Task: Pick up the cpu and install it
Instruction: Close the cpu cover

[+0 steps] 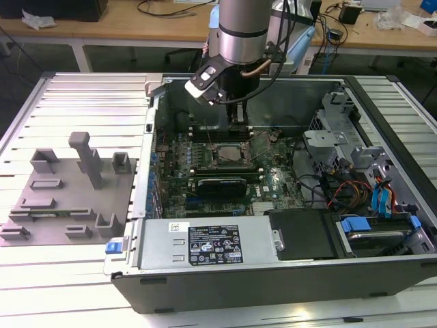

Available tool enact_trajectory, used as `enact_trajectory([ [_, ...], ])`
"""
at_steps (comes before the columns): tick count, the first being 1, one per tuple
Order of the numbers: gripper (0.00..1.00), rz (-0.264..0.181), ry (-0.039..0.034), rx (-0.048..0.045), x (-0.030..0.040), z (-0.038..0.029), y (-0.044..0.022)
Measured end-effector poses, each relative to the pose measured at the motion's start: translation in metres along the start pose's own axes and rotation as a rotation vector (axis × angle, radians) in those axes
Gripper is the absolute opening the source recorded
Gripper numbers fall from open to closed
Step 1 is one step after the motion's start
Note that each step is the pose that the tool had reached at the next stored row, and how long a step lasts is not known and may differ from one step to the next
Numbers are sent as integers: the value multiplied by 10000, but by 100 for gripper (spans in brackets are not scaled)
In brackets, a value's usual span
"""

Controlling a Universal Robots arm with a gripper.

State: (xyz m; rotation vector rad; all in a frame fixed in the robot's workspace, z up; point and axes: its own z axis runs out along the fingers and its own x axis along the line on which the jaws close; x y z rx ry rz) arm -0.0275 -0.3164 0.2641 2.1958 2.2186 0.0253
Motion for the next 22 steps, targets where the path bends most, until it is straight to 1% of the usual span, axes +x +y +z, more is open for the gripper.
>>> enact_trajectory([
  [3,11,0,3,-1,0,-38,1],
  [6,11,0,1,-1,0,-41,1],
  [11,11,0,0,0,0,-85,2],
  [16,11,-2,0,0,0,-89,6],
  [18,11,0,-1,2,-1,-89,23],
  [22,11,1,0,9,-4,-87,105],
])
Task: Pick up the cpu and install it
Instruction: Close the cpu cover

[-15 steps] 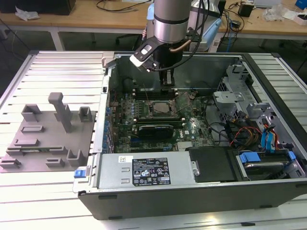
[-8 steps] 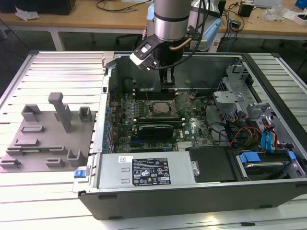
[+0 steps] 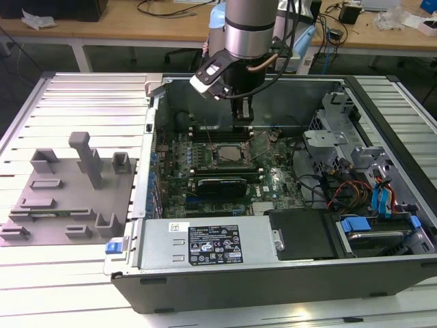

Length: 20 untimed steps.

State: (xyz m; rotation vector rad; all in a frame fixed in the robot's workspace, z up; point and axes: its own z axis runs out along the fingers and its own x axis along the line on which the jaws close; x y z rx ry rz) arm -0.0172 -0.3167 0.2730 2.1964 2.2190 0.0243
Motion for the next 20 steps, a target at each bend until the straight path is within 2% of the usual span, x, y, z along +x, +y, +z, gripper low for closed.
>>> enact_trajectory([
  [2,11,0,0,6,-3,2,62],
  [12,11,-2,2,17,-12,7,235],
  [16,11,0,2,24,-21,9,346],
  [20,11,-2,1,27,-27,11,420],
])
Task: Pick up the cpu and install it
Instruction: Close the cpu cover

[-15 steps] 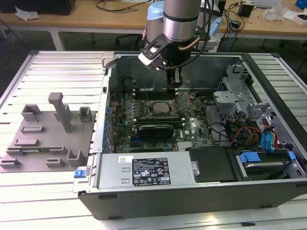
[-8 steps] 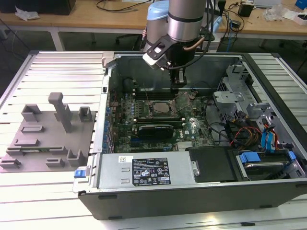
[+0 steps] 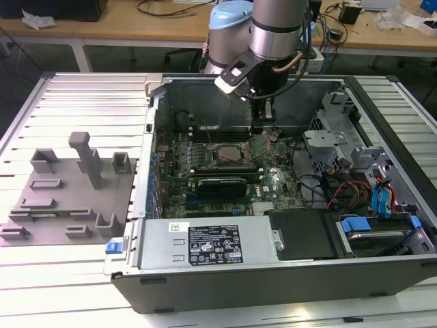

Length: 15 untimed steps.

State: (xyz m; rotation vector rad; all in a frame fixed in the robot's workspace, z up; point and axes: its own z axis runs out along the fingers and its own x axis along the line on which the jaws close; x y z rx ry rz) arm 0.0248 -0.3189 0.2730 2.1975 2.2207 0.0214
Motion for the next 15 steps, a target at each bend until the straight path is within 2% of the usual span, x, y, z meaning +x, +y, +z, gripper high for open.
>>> enact_trajectory([
  [5,11,0,0,4,-6,2,92],
  [15,11,2,1,19,-27,9,353],
])
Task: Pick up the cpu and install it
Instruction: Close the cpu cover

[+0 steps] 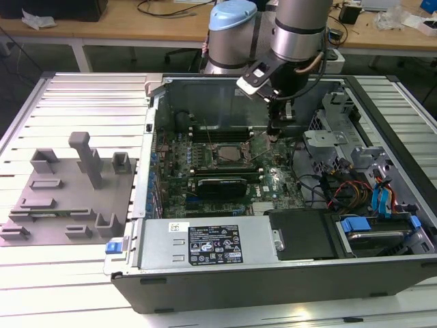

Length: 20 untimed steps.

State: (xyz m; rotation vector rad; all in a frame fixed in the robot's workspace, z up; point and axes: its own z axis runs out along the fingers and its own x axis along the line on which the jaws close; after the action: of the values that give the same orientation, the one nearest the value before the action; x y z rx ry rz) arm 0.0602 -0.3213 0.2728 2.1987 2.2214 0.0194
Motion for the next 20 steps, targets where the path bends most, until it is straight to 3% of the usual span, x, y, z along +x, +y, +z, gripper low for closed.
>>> enact_trajectory([
  [6,11,0,1,95,-4,78,88],
  [10,11,-2,3,326,-7,188,204],
  [13,11,0,10,370,-7,243,208],
  [18,11,-1,89,370,-3,268,208],
  [20,11,-3,90,371,2,276,208],
])
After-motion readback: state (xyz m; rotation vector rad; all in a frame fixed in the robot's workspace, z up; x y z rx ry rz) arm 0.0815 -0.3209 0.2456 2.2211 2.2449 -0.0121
